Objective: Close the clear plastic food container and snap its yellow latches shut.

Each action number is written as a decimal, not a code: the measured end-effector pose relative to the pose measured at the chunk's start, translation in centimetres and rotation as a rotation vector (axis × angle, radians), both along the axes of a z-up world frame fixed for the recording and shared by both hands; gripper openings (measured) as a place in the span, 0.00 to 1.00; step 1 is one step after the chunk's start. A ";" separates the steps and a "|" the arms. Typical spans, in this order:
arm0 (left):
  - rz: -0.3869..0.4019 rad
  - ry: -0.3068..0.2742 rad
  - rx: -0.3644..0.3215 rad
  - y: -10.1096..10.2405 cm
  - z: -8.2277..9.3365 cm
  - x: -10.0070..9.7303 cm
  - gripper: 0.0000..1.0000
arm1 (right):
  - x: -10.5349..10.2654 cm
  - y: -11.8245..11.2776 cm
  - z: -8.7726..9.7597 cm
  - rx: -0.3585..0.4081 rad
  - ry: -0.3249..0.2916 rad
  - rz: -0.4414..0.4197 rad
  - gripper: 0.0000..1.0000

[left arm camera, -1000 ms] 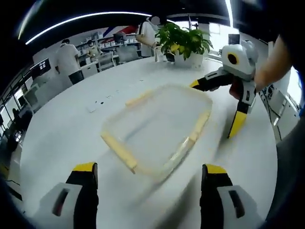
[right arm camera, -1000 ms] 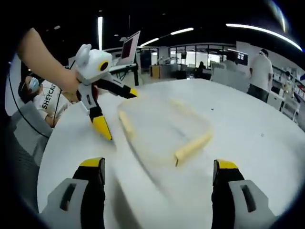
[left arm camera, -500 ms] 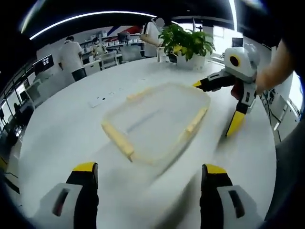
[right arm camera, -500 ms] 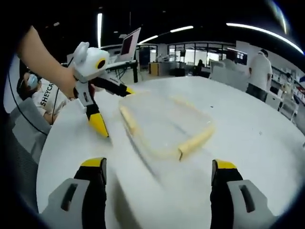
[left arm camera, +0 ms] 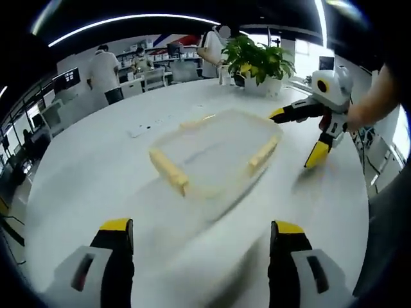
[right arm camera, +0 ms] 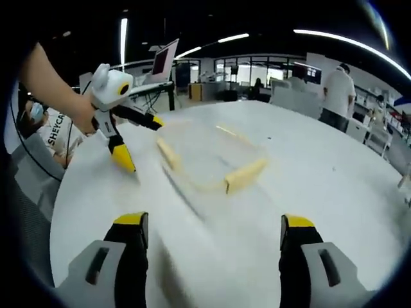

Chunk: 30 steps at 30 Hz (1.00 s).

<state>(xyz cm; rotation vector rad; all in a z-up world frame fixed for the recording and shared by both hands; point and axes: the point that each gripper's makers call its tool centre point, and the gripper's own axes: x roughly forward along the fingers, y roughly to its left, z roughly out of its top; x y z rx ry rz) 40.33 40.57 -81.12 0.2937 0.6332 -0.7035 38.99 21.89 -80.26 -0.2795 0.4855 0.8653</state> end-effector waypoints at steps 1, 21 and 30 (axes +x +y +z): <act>0.009 -0.005 -0.005 0.1 0.1 -0.1 0.85 | -0.1 0.0 0.2 0.005 -0.015 0.007 0.84; 0.081 -0.038 -0.026 2.6 0.8 -3.2 0.82 | -2.9 -1.7 1.6 0.073 0.034 -0.120 0.81; 0.143 -0.042 -0.055 4.7 1.4 -4.4 0.80 | -4.3 -2.5 2.8 0.083 0.024 -0.186 0.81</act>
